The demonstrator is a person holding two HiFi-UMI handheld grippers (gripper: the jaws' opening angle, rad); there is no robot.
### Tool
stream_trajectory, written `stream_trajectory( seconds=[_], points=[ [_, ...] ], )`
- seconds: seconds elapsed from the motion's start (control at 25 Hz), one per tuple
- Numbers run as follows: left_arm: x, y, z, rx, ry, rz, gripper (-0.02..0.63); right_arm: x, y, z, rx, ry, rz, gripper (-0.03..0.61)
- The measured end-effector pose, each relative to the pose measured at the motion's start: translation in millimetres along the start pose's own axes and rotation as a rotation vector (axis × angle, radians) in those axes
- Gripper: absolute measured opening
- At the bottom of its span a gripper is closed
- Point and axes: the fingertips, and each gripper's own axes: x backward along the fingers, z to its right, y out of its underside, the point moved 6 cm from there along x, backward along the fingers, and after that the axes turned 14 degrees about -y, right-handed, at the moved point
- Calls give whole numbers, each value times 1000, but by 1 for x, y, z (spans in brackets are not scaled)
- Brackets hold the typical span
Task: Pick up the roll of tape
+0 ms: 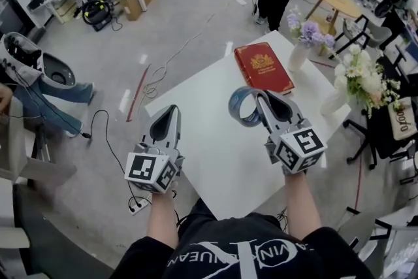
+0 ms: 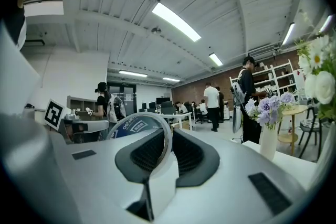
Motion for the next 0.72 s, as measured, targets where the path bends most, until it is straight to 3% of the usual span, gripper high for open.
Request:
stream_trajectory(
  seconds=[0.72],
  points=[
    [8, -11, -5, -44, -65, 38, 3, 5, -10, -13, 80, -7, 100, 64]
  ],
)
